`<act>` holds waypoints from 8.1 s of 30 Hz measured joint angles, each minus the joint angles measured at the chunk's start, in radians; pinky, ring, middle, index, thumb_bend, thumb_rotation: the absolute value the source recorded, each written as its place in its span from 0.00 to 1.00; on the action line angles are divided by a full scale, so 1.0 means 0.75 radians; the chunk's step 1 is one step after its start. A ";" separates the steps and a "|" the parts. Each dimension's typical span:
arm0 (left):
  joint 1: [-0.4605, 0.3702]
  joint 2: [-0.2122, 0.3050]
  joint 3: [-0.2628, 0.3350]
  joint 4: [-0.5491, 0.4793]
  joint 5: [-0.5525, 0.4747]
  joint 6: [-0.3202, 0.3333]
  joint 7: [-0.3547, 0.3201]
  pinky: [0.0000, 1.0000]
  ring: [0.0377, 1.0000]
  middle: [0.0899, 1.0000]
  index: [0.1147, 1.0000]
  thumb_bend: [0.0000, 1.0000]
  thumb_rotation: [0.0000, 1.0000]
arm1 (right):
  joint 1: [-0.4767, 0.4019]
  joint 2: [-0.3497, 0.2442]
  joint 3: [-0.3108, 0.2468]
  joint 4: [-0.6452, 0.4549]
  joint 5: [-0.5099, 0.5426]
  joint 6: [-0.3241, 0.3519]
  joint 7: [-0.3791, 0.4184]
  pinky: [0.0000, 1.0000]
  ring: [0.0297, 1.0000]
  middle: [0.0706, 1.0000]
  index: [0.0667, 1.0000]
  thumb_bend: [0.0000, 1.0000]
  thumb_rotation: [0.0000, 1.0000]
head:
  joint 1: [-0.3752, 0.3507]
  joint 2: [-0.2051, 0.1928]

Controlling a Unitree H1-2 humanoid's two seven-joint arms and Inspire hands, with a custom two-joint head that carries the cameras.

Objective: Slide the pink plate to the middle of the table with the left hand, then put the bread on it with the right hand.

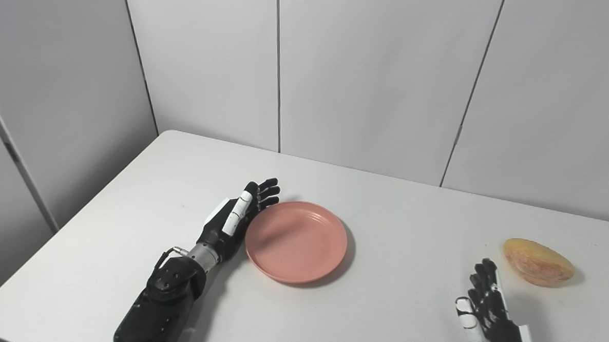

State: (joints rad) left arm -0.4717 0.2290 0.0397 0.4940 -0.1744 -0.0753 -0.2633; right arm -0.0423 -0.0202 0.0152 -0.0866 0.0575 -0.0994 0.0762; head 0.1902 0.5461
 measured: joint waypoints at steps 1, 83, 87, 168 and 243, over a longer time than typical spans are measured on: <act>0.001 -0.009 -0.001 -0.001 0.000 -0.002 0.001 0.90 0.91 0.92 0.87 0.80 1.00 | -0.001 0.002 0.001 0.000 -0.001 0.000 -0.001 1.00 0.99 0.99 1.00 0.59 0.75 | -0.016 0.008; 0.082 -0.223 -0.082 -0.108 0.048 -0.026 -0.015 1.00 1.00 0.98 0.94 0.75 1.00 | -0.318 -0.287 -0.114 -0.038 -0.547 0.011 -0.191 0.88 0.91 0.91 0.93 0.68 0.57 | -0.726 -0.055; 0.071 -0.228 -0.074 -0.082 0.048 -0.036 -0.015 1.00 1.00 0.98 0.95 0.73 1.00 | -0.368 -0.371 -0.113 0.005 -0.571 0.076 -0.140 0.88 0.91 0.92 0.93 0.68 0.54 | -0.730 -0.059; 0.096 -0.251 -0.084 -0.128 0.036 -0.081 0.022 1.00 1.00 1.00 0.96 0.75 1.00 | -0.697 -0.528 0.138 0.641 -0.759 -0.009 -0.296 0.36 0.37 0.44 0.51 0.51 0.00 | -0.661 -0.031; 0.145 -0.375 -0.103 -0.204 0.105 -0.006 0.169 1.00 0.98 0.95 0.90 0.70 1.00 | -0.533 -0.218 0.407 0.511 -0.866 -0.247 -0.112 0.42 0.40 0.44 0.50 0.51 0.00 | -0.317 0.065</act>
State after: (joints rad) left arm -0.3626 -0.0523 -0.0373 0.3407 -0.0959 -0.0798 -0.1364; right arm -0.4418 -0.1838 0.3202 0.2967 -0.5918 -0.2847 -0.0080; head -0.0476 0.5952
